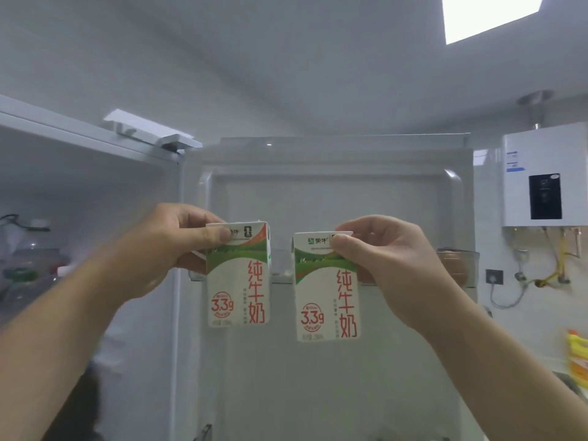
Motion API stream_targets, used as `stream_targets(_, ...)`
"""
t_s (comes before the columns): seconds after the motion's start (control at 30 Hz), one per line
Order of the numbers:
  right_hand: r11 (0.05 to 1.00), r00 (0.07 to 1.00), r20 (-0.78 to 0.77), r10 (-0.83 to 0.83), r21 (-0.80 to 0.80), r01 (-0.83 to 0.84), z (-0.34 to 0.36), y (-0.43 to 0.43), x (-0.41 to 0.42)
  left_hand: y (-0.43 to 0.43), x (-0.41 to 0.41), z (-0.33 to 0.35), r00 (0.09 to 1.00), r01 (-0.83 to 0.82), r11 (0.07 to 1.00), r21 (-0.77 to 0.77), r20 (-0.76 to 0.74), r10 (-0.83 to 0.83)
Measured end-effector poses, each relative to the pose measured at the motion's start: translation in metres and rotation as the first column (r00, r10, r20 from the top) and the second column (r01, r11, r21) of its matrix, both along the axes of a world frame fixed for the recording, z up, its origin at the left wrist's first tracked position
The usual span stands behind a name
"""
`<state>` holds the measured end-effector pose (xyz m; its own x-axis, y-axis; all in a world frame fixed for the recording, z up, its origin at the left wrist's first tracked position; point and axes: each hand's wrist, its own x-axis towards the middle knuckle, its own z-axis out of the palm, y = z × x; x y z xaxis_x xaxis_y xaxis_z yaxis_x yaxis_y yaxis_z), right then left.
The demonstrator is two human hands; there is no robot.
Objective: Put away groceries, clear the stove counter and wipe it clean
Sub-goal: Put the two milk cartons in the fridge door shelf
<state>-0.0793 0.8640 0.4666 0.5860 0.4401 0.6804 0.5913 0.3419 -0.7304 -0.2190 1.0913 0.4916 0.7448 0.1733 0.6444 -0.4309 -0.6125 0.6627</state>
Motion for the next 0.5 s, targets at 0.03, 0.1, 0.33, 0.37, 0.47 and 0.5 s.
stream_targets(0.03, 1.0, 1.0, -0.014, -0.005, -0.002, 0.005, -0.002, 0.004, -0.001, 0.003, 0.003, -0.001, 1.0, 0.018, 1.0, -0.001, -0.011, -0.018)
stream_targets(0.1, 1.0, 1.0, -0.027, -0.016, -0.009, 0.016, -0.005, 0.011, -0.002, 0.008, 0.006, -0.001, 0.998, 0.042, 0.999, 0.003, -0.045, -0.041)
stream_targets(0.33, 0.998, 0.998, -0.005, -0.063, 0.025, 0.063, 0.004, 0.023, -0.01, 0.028, 0.005, 0.017, 0.997, 0.071, 0.996, 0.054, -0.015, -0.071)
stream_targets(0.37, 0.997, 0.997, -0.001, -0.071, 0.028, 0.071, 0.008, 0.024, -0.012, 0.029, 0.005, 0.021, 0.998, 0.068, 0.996, 0.057, -0.008, -0.068)
stream_targets(0.47, 0.994, 0.994, 0.011, -0.106, 0.022, 0.105, 0.023, 0.026, -0.017, 0.029, 0.005, 0.035, 0.998, 0.053, 0.999, 0.007, 0.018, -0.053)
stream_targets(0.5, 0.992, 0.993, 0.014, -0.121, 0.035, 0.12, 0.029, 0.028, -0.017, 0.029, 0.007, 0.041, 0.999, 0.041, 0.999, -0.005, 0.027, -0.041)
